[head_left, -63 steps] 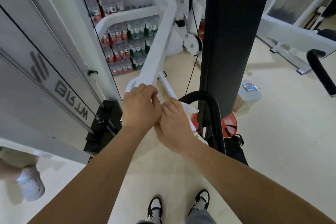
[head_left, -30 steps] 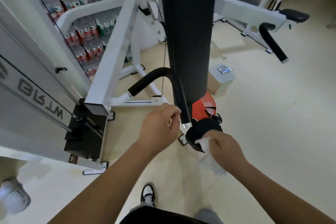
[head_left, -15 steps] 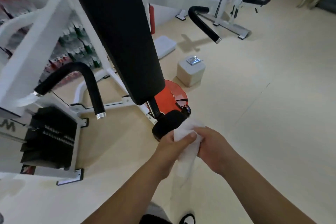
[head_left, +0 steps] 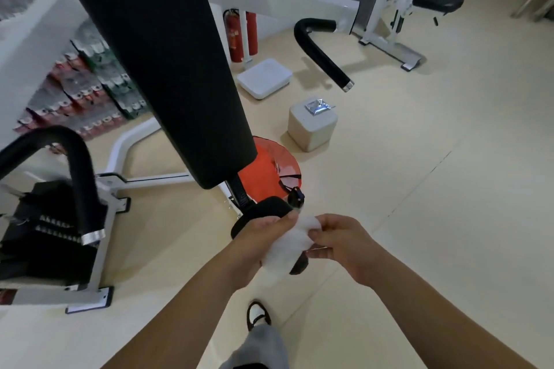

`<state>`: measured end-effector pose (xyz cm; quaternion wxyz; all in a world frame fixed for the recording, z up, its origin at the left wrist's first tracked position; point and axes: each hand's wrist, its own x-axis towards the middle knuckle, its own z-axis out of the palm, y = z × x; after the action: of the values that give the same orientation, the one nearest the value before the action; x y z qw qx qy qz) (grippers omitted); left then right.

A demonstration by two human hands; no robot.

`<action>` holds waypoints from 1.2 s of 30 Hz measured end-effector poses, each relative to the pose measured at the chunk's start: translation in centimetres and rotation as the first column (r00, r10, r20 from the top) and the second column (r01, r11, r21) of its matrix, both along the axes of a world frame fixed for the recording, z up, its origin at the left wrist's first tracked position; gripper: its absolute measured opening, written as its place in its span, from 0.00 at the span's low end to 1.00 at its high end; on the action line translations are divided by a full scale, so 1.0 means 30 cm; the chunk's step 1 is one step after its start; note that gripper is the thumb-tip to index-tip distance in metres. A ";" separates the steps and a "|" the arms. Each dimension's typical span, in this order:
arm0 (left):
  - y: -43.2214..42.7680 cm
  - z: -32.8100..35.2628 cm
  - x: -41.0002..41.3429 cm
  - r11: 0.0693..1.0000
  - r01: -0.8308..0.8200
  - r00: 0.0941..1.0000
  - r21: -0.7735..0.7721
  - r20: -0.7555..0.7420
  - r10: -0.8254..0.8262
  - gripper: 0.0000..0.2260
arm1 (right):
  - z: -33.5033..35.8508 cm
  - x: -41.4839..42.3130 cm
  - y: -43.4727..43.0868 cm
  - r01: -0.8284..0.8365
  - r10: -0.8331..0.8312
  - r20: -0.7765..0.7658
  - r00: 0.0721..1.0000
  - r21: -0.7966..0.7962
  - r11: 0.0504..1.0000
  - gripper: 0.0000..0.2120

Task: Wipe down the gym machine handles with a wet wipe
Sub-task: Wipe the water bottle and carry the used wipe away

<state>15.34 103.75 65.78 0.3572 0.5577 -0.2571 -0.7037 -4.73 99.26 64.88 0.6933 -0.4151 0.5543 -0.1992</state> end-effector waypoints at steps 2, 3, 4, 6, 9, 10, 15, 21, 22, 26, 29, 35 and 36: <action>-0.110 -0.037 -0.036 1.000 0.025 1.000 0.009 -0.012 -0.025 0.19 | -0.022 -0.028 -0.114 0.044 -0.044 -0.011 0.999 -0.015 0.999 0.08; -0.159 -0.052 -0.059 1.000 0.014 1.000 0.013 -0.014 -0.013 0.18 | -0.032 -0.041 -0.171 0.075 -0.075 -0.001 0.997 -0.002 0.997 0.10; -0.204 -0.073 -0.085 1.000 -0.015 1.000 0.024 -0.023 0.016 0.17 | -0.047 -0.053 -0.223 0.113 -0.113 0.020 0.993 0.023 0.993 0.12; -0.278 -0.118 -0.142 0.995 -0.096 0.994 0.035 -0.058 0.098 0.16 | -0.080 -0.078 -0.310 0.187 -0.193 0.078 0.978 0.081 0.979 0.15; -0.357 -0.191 -0.249 0.990 -0.136 0.986 0.032 -0.091 0.138 0.20 | -0.144 -0.130 -0.396 0.263 -0.284 0.145 0.948 0.147 0.953 0.20; -0.378 -0.210 -0.284 0.989 -0.140 0.987 0.038 -0.069 0.143 0.21 | -0.170 -0.157 -0.420 0.270 -0.292 0.144 0.946 0.151 0.951 0.21; -0.443 -0.337 -0.476 0.990 -0.131 0.987 0.062 0.105 0.124 0.36 | -0.294 -0.356 -0.522 0.095 -0.097 0.070 0.993 0.025 0.995 0.24; -0.447 -0.470 -0.773 0.986 -0.122 0.983 0.109 0.151 0.105 0.20 | -0.416 -0.654 -0.648 -0.136 0.134 -0.031 0.991 -0.075 0.988 0.26; -0.448 -0.497 -0.816 0.990 -0.106 0.976 0.097 0.202 0.084 0.20 | -0.443 -0.690 -0.664 -0.131 0.129 -0.033 0.991 -0.063 0.989 0.25; -0.438 -0.634 -0.944 0.995 -0.100 0.985 0.025 0.147 0.095 0.29 | -0.613 -0.768 -0.701 -0.096 0.096 -0.020 0.995 0.020 0.995 0.19; -0.416 -0.835 -1.000 0.973 -0.210 0.966 0.091 0.173 0.192 0.19 | -0.848 -0.780 -0.686 -0.155 0.162 -0.087 0.983 0.080 0.985 0.12; -0.294 -1.427 -0.983 0.891 -0.387 0.920 0.238 0.030 0.391 0.14 | -1.446 -0.721 -0.578 -0.384 0.410 -0.086 0.908 0.221 0.896 0.18; -0.267 -1.535 -0.968 0.883 -0.394 0.912 0.256 -0.005 0.409 0.15 | -1.548 -0.699 -0.558 -0.373 0.400 -0.118 0.909 0.198 0.906 0.12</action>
<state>-13.69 95.73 19.72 0.4295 0.6182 -0.0346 -0.6574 -25.70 82.50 18.43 0.7067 -0.4702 0.5282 0.0238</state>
